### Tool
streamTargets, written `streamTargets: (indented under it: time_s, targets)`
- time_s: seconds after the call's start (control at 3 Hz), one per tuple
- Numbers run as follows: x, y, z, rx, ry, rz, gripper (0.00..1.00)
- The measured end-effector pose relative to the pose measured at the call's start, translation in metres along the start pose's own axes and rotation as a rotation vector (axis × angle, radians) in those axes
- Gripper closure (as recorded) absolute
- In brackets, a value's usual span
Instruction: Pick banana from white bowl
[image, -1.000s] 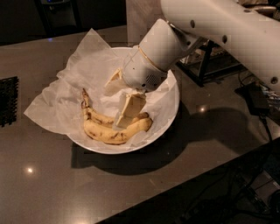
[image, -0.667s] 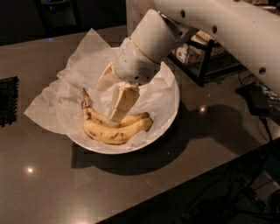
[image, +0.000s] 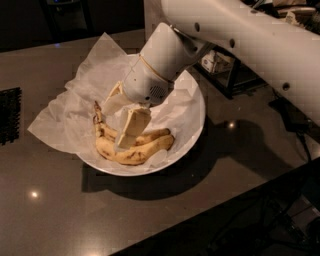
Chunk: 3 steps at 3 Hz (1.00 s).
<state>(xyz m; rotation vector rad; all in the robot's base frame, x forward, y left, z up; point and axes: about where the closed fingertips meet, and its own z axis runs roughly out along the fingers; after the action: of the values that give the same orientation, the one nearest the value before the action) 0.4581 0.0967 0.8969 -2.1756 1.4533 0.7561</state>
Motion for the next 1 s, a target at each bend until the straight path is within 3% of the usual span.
streamTargets:
  time_s: [0.67, 1.0]
  targets:
    - [-0.0034, 0.0040, 0.0236, -0.049, -0.024, 0.000, 0.33]
    - [-0.0034, 0.0040, 0.0236, -0.049, -0.024, 0.000, 0.33]
